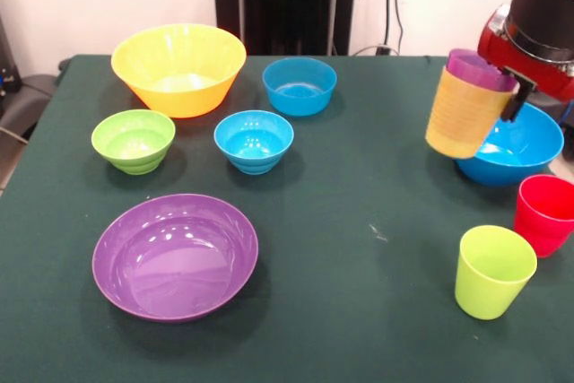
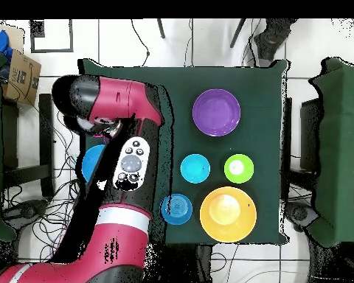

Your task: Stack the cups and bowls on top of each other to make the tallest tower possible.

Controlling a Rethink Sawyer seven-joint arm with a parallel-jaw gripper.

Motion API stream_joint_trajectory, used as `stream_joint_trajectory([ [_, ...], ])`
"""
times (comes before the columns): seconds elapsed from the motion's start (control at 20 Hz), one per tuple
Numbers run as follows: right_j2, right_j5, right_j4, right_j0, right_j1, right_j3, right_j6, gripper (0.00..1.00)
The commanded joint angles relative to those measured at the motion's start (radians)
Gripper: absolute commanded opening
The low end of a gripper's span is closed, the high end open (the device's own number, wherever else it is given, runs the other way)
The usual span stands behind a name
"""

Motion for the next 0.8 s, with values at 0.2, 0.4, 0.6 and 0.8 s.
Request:
stream_joint_trajectory([
  [0.2, 0.033, 0.126, 0.025, 0.005, 0.113, -0.204, 0.305, 0.0],
  [0.4, 0.033, 0.132, 0.029, 0.006, 0.161, -0.268, 0.331, 0.0],
  [0.6, 0.03, 0.151, 0.035, 0.009, 0.188, -0.312, 0.354, 0.0],
  [0.8, 0.029, 0.165, 0.043, 0.004, 0.207, -0.345, 0.363, 0.0],
])
